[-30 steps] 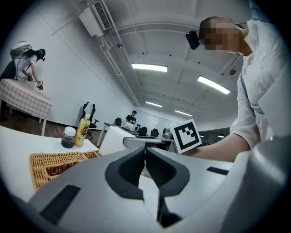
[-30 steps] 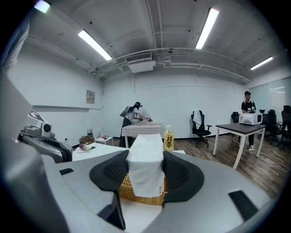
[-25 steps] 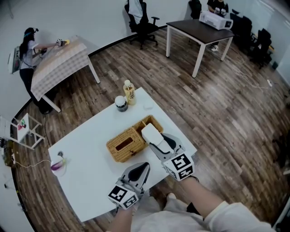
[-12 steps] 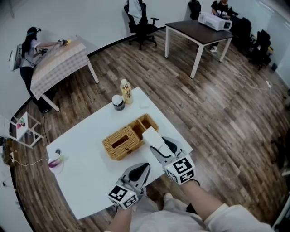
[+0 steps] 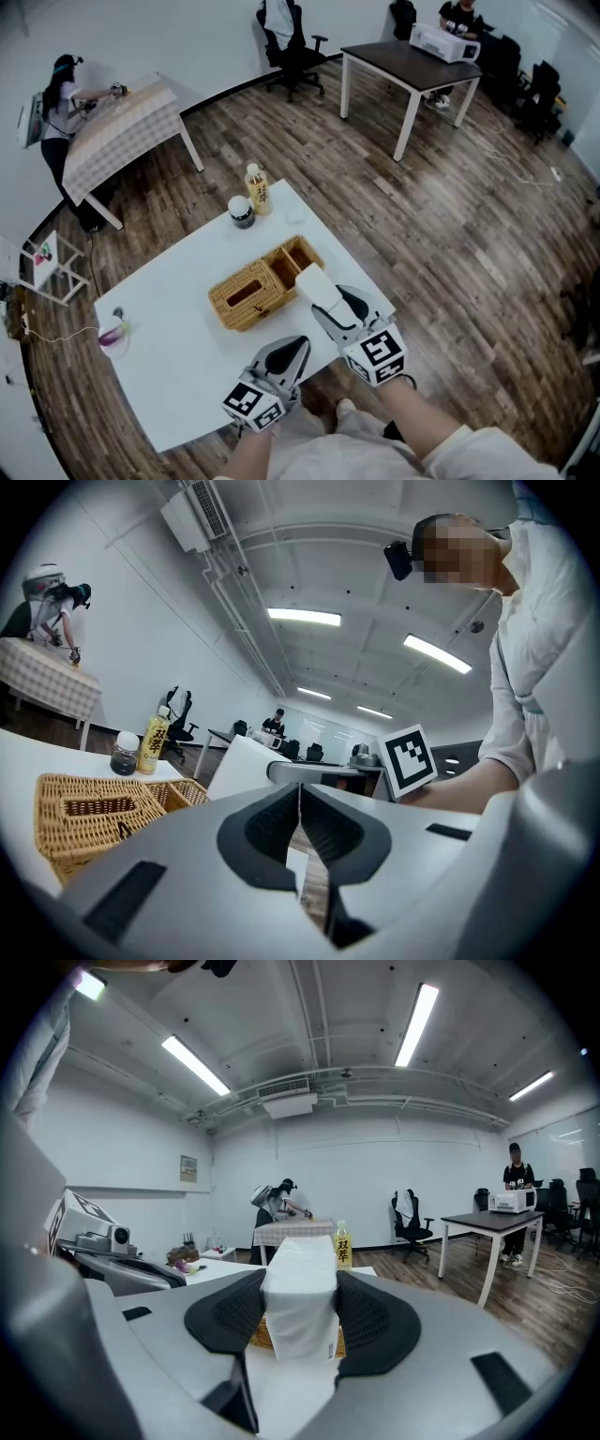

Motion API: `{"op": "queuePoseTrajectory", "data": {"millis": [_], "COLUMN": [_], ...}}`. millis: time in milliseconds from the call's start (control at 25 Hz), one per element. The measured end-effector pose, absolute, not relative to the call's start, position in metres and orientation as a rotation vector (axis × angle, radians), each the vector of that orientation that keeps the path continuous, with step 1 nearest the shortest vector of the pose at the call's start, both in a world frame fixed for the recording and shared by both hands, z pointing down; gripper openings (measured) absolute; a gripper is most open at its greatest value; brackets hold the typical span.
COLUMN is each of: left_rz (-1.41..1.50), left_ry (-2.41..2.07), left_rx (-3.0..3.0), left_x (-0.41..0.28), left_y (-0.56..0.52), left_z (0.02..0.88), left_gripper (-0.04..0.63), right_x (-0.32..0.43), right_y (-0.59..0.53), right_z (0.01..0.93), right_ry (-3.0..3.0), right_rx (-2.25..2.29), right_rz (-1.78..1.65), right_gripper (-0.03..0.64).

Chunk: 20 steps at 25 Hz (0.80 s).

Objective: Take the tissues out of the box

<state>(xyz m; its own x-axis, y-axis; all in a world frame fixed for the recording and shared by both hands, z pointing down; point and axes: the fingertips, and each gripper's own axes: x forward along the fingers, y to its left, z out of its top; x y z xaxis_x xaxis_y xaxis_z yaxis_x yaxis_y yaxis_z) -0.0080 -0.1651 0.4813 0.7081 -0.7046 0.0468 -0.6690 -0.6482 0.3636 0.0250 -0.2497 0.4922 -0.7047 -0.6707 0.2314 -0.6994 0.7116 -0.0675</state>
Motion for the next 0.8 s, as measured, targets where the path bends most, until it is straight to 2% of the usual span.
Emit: {"op": "queuePoseTrajectory", "data": {"millis": [800], "left_rz": [-0.132], "left_ry": [-1.079], "left_rx": [2.56], "left_x": [-0.0057], "left_y": [-0.1734], "left_z": [0.4789], "left_gripper": [0.006], "right_x": [0.0235], "right_y": [-0.2514], "right_z": [0.4898], "right_ry": [-2.749], "right_rx": [1.068], "right_rz": [0.209], "right_gripper": [0.245]}}
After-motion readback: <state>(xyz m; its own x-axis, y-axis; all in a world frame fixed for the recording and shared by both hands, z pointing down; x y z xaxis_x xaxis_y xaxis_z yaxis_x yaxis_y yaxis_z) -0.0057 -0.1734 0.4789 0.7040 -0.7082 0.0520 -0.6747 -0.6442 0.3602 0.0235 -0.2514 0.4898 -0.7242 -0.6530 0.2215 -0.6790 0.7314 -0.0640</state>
